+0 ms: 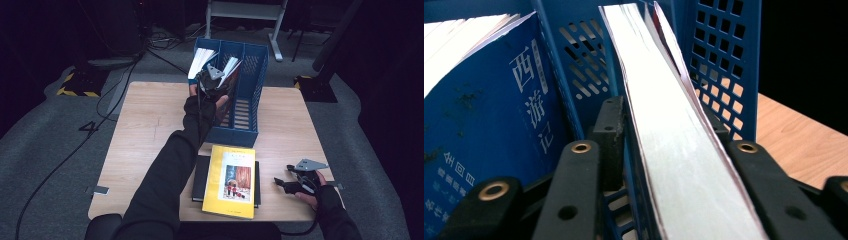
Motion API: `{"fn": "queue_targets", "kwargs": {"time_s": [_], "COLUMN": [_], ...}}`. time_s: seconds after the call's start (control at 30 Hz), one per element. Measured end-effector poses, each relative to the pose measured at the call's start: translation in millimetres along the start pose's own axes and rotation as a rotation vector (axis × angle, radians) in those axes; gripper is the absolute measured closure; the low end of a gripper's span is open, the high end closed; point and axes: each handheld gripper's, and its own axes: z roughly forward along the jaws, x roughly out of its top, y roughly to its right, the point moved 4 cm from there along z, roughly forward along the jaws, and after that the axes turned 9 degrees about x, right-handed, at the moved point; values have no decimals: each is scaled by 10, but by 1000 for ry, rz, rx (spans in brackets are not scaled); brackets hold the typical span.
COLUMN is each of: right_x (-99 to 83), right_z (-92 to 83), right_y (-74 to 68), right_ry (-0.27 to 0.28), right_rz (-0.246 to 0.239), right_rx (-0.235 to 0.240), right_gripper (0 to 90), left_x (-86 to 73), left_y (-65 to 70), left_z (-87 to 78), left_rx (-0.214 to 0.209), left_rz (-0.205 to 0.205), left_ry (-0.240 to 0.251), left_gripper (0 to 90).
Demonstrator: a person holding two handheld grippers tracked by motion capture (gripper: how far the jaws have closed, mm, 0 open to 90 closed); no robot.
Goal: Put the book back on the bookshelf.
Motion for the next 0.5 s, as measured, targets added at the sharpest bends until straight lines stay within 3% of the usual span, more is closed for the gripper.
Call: {"fn": "queue_targets", "kwargs": {"time_s": [0.2, 0.27, 0.4, 0.5], "right_x": [0, 0, 0, 0], "right_z": [1, 1, 1, 1], "right_y": [2, 2, 1, 1], "right_ry": [1, 0, 0, 0], "right_rz": [0, 1, 1, 2], "right_rx": [1, 1, 2, 2], "right_gripper": [217, 217, 217, 218], "left_x": [30, 41, 93, 116], "left_y": [37, 35, -25, -41], "left_z": [9, 21, 93, 125], "left_rx": [-2, 4, 21, 38], "left_rz": [26, 20, -32, -40], "left_ry": [-16, -16, -8, -3], "left_gripper": [726, 730, 733, 734]}}
